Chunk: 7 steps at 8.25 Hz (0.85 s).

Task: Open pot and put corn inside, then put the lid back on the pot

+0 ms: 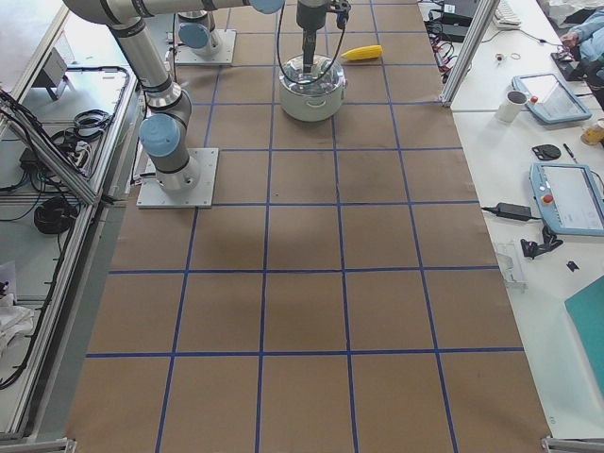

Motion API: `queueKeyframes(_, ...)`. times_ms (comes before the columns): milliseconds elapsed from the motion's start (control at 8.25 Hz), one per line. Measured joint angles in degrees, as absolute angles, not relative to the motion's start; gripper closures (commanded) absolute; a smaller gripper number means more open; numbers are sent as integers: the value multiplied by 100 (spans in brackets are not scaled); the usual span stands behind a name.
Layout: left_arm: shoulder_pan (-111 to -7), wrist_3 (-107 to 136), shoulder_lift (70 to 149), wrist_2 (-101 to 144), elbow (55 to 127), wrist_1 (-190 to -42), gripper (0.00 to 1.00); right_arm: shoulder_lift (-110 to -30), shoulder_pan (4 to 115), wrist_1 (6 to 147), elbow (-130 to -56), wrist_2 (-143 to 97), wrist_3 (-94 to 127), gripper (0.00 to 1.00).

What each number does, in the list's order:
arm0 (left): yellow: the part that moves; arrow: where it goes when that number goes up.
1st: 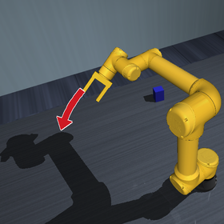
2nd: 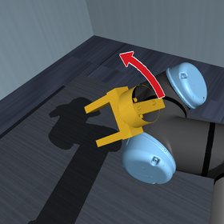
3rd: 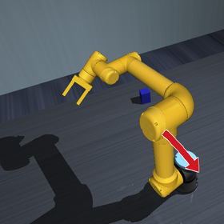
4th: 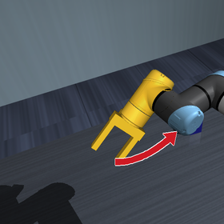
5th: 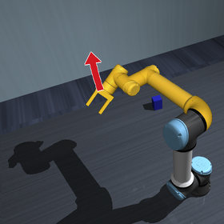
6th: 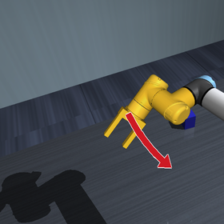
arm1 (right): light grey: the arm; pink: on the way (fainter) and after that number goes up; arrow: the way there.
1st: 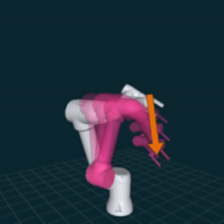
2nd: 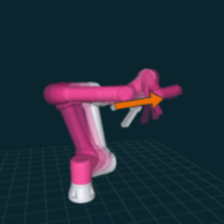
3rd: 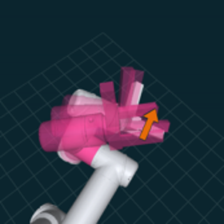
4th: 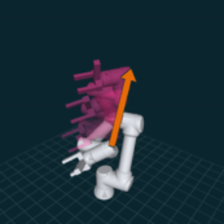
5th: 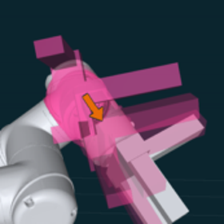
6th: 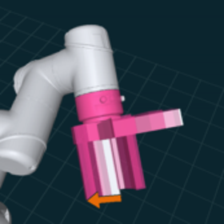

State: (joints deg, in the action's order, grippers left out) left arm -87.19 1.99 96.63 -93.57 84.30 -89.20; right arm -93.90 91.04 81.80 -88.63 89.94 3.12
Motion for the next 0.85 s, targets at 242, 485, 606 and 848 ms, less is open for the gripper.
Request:
queueKeyframes(242, -8719, 189, 9660, -9362, 8432, -8922, 0, -9366, 9151, 8197, -8860, 8991, 312, 0)
queueKeyframes(485, -8719, 135, 9672, -9355, 8430, -8929, 0, -9357, 9156, 8207, -8860, 8937, 304, 0)
queueKeyframes(606, -8718, 46, 9687, -9359, 8429, -8914, 0, -9358, 9158, 8211, -8859, 8927, 297, 0)
queueKeyframes(848, -8706, -83, 9860, -9376, 8429, -8541, 0, -9353, 9158, 8223, -8859, 8911, 303, 0)
